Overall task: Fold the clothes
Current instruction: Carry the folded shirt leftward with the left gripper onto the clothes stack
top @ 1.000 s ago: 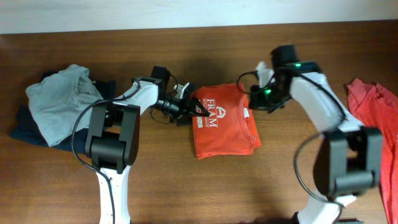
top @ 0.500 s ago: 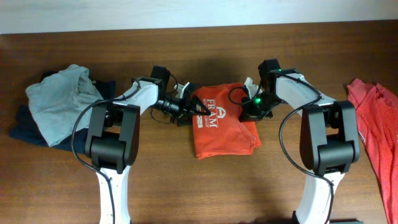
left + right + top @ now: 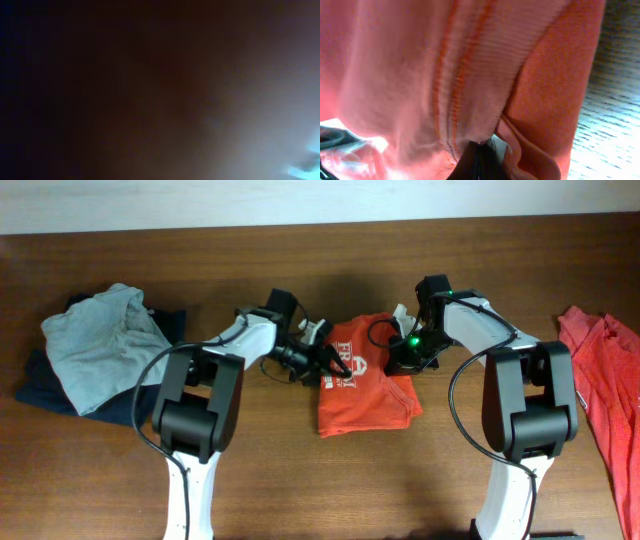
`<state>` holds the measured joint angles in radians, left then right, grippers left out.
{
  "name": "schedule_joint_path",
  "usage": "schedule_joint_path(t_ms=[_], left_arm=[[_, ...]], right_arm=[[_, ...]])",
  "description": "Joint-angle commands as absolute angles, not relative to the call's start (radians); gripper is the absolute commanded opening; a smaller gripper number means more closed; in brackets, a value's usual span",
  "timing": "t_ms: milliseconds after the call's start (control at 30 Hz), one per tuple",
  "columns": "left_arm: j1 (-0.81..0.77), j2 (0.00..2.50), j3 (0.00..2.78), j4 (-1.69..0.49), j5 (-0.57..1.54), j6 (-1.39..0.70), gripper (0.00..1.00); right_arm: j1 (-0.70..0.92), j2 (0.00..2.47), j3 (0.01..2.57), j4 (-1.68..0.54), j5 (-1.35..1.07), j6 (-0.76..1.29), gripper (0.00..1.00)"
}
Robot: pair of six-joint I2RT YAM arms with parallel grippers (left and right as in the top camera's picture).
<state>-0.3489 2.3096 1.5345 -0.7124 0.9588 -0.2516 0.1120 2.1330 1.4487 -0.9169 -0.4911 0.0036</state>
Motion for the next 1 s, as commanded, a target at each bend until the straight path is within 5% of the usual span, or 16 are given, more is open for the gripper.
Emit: schedule_joint_path(t_ms=[0, 67, 967], left_arm=[[-0.36, 2.36, 1.507, -0.714, 0.841, -0.315, 0.09], [-0.355, 2.36, 1.507, -0.714, 0.841, -0.314, 0.01], [0.007, 2.015, 1.515, -0.738, 0.71, -0.002, 0.01]], right_arm=[[0.125, 2.204, 1.436, -0.918, -0.44, 0.008, 0.04], [0.124, 2.204, 1.436, -0.926, -0.44, 0.008, 0.04], [0.027, 1.7, 1.526, -1.042, -0.441, 0.012, 0.04]])
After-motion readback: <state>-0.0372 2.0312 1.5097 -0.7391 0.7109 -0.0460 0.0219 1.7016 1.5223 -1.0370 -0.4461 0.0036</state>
